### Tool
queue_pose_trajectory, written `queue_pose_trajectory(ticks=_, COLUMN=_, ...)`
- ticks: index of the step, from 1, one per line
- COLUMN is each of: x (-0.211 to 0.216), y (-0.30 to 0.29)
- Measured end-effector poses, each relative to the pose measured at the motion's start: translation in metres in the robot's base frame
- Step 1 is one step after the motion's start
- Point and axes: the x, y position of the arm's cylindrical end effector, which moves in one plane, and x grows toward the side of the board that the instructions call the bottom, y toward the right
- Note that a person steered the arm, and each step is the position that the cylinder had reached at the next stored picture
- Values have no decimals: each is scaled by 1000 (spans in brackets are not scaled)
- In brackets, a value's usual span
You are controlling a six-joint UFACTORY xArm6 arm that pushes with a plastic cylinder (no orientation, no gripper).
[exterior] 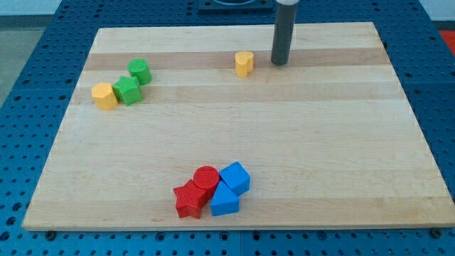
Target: Move the yellow heart into the green blocks
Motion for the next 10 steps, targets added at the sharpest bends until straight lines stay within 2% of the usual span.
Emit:
queue_pose_trajectory(ticks=2, x=15, y=-75)
queue_pose_trajectory(ticks=4, x=87, y=-148)
queue_pose_trajectory(ticks=5, x=90, y=-149)
queue_pose_trajectory(ticks=6, x=78, y=-111)
queue_pose_trajectory(ticks=7, x=86, y=-116)
queue_pose_trajectory(ticks=10, x=97, y=-183)
